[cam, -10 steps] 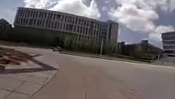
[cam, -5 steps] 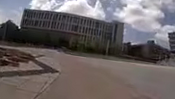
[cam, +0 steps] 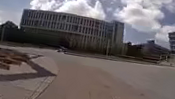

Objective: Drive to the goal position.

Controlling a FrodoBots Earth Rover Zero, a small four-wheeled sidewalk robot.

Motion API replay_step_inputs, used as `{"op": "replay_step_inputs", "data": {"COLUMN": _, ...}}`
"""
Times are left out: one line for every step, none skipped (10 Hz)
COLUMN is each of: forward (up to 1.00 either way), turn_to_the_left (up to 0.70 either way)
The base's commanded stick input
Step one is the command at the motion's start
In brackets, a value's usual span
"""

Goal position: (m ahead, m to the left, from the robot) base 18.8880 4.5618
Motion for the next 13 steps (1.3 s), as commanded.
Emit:
{"op": "replay_step_inputs", "data": {"forward": 0.70, "turn_to_the_left": 0.33}}
{"op": "replay_step_inputs", "data": {"forward": 0.70, "turn_to_the_left": 0.00}}
{"op": "replay_step_inputs", "data": {"forward": 0.70, "turn_to_the_left": 0.00}}
{"op": "replay_step_inputs", "data": {"forward": 0.70, "turn_to_the_left": 0.00}}
{"op": "replay_step_inputs", "data": {"forward": 0.70, "turn_to_the_left": 0.11}}
{"op": "replay_step_inputs", "data": {"forward": 0.70, "turn_to_the_left": 0.30}}
{"op": "replay_step_inputs", "data": {"forward": 0.70, "turn_to_the_left": 0.30}}
{"op": "replay_step_inputs", "data": {"forward": 0.70, "turn_to_the_left": 0.00}}
{"op": "replay_step_inputs", "data": {"forward": 0.70, "turn_to_the_left": 0.00}}
{"op": "replay_step_inputs", "data": {"forward": 0.70, "turn_to_the_left": 0.00}}
{"op": "replay_step_inputs", "data": {"forward": 0.70, "turn_to_the_left": 0.00}}
{"op": "replay_step_inputs", "data": {"forward": 0.70, "turn_to_the_left": 0.00}}
{"op": "replay_step_inputs", "data": {"forward": 0.70, "turn_to_the_left": 0.00}}
